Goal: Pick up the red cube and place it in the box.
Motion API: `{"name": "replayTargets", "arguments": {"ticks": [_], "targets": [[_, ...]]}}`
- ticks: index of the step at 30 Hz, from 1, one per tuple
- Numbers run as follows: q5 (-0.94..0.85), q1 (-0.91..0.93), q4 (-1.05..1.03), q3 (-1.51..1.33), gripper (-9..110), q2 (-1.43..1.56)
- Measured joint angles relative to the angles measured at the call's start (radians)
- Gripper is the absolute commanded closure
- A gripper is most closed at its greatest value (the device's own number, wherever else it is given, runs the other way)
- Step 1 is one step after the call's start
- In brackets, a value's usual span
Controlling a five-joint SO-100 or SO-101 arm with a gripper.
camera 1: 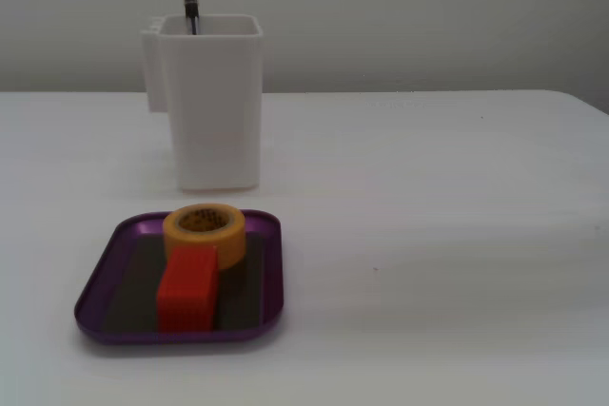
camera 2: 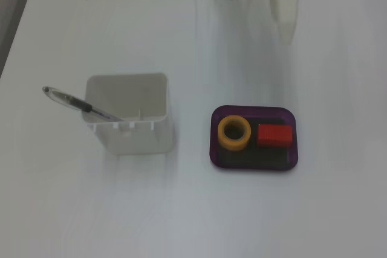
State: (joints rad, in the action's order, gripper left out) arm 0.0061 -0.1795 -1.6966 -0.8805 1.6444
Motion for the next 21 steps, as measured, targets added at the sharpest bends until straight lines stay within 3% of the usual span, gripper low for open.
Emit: {"name": "replayTargets", "arguments": {"ticks": [7,16,21], "targets": [[-0.003,0.017,0.060,-0.499,77,0.456],[-0.003,0.020,0.383,-1.284,77,1.045],[-0.002,0.118,0.531,-1.655,77,1.316]]}}
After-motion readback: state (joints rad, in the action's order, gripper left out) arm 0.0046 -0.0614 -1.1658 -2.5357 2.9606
